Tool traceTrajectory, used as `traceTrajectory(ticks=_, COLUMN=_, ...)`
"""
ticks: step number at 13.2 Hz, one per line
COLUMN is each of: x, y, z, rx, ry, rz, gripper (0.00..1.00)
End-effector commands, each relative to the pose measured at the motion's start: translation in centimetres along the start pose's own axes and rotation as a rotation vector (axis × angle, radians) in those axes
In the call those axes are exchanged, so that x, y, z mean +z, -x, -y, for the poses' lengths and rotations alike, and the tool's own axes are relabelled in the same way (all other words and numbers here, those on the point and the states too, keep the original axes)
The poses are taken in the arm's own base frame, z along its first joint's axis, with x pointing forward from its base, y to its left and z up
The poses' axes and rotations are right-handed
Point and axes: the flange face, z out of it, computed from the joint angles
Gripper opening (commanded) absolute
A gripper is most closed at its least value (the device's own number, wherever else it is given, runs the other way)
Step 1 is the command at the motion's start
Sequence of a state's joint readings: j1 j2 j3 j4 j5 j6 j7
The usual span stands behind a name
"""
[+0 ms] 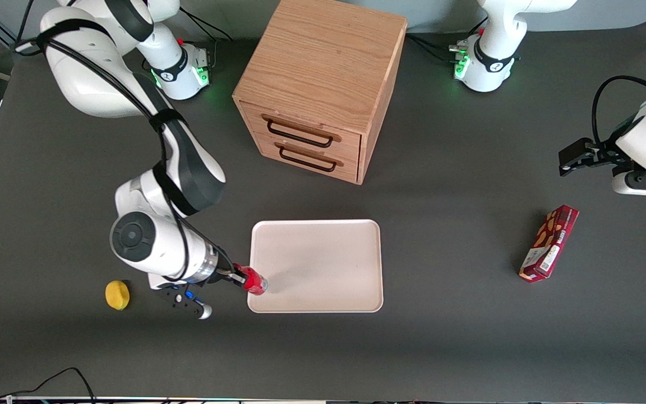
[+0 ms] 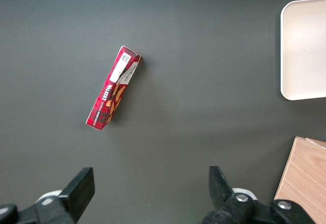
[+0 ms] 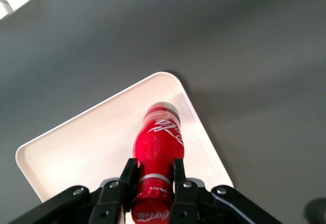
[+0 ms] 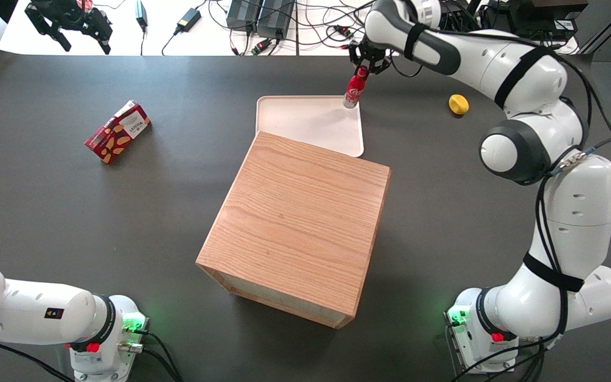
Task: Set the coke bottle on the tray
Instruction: 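Lower the bottle onto the tray and open the right gripper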
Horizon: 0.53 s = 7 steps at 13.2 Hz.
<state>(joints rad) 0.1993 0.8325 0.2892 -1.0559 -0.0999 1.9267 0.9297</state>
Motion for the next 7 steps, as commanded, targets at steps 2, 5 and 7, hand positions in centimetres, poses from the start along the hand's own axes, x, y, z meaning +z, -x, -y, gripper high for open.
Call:
traceTrajectory(ticks=2, x=0.2, y=-0.4, z=0.9, rx=0.019, ry=-0.01, rz=-0.036, gripper=0.0)
traceTrajectory(ticks=5, x=1.8, y=-0.6, z=0.8, rx=0.011, ry=0.001, rz=-0.053, gripper=0.34)
traceTrajectory(ticks=7, x=2.4, y=-0.7, z=0.7, rx=0.012, ry=0.005, rz=-0.048, gripper=0.62)
